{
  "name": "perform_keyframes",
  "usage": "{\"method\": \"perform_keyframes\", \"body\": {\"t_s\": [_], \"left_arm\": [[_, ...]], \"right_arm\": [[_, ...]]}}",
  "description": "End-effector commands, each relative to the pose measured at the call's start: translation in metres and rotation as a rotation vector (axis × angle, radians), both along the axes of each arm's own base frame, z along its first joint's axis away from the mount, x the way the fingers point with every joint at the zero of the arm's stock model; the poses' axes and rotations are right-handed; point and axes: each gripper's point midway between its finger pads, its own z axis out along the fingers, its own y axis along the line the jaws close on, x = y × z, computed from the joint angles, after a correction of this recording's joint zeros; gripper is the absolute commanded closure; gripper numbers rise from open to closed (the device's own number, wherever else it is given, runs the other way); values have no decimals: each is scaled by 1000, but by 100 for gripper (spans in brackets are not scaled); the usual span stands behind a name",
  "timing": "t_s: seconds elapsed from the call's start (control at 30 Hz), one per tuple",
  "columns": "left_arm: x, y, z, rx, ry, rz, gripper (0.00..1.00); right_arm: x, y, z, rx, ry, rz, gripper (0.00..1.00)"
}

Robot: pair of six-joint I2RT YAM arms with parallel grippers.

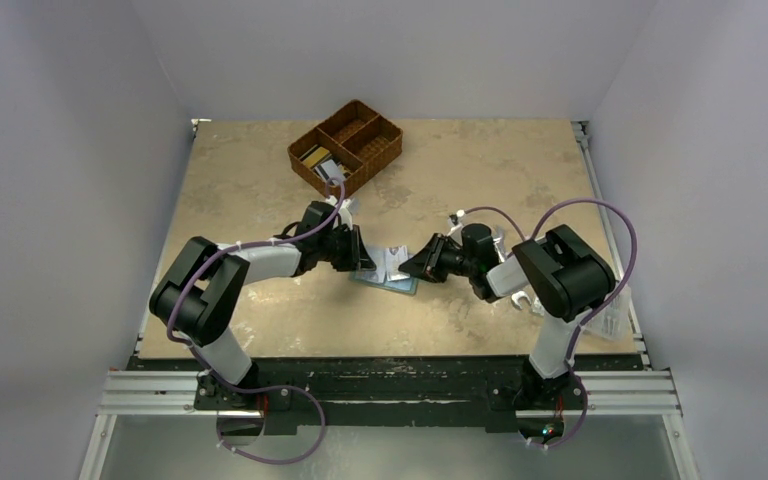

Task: Put the credit cards into the card holder
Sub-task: Insert the credit card into the card holder.

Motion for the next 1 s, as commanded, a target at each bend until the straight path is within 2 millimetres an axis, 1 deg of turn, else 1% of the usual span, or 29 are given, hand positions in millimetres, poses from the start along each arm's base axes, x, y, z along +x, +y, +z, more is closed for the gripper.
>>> {"method": "perform_keyframes", "body": {"t_s": [0.0,0.07,0.23,0.3,0.37,0.47,0.5,0.6,0.7,0.8,0.9,0.97], "left_arm": [[-6,6,-5,19,21,0,89],[-6,6,-5,21,20,-1,89],[-5,4,-5,15,23,-5,89],[-5,4,-5,14,23,-7,89],[-5,4,-5,19,25,-10,89],[-6,5,-5,23,26,-12,89],[-6,5,-5,23,25,-12,89],[-7,6,-5,24,26,-11,89],[-7,6,-5,26,26,-12,89],[-8,7,-6,26,27,-12,89],[-9,7,-5,27,26,-11,89],[-9,7,-5,26,24,-11,89]], "right_arm": [[-17,8,6,7,-52,109,74],[-21,8,8,6,-72,131,73],[-22,16,15,41,-134,205,70],[-22,17,14,48,-132,213,70],[-22,18,14,55,-126,215,76],[-22,17,13,57,-117,211,95],[-23,17,14,55,-113,210,97],[-24,15,14,41,-103,209,99],[-24,14,22,39,-103,203,100],[-18,11,32,22,-104,170,100],[-11,4,36,-24,-104,126,100],[-5,0,34,-52,-103,93,100]]}}
